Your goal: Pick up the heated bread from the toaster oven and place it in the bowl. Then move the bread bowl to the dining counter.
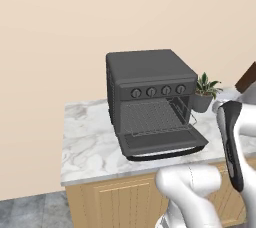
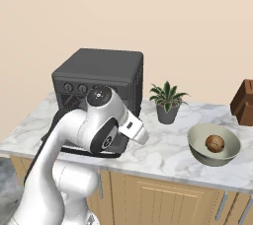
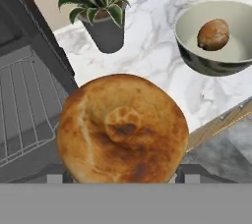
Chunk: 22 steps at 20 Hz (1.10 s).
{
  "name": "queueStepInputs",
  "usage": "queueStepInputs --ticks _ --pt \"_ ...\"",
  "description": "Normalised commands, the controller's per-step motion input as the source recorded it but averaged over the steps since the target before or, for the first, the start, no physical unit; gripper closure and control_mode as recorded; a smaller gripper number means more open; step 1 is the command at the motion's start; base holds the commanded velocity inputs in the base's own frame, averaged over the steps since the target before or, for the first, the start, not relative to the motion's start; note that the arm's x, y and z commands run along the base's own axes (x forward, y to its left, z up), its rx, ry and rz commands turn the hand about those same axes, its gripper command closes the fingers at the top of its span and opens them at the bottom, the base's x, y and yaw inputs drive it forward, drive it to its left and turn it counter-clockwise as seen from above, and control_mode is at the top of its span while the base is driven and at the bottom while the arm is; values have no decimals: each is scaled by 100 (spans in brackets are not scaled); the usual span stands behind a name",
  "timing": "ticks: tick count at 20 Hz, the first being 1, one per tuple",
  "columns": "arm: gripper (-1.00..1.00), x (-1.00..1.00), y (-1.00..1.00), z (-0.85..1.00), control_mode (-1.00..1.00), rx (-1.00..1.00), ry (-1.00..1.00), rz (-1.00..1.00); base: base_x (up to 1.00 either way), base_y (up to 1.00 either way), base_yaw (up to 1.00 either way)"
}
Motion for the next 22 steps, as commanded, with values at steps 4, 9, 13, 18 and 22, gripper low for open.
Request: queueStepInputs --ticks 4,9,13,18,22 --pt "100 14 -100 5 -100 3 11 -23 0 0 0" --pt "100 43 -100 2 -100 3 12 -17 0 0 0" --pt "100 52 -100 1 -100 7 10 -9 0 0 0" --pt "100 31 -75 0 -100 7 1 2 0 0 0" --pt "100 0 -13 -27 -100 0 0 0 0 0 0"
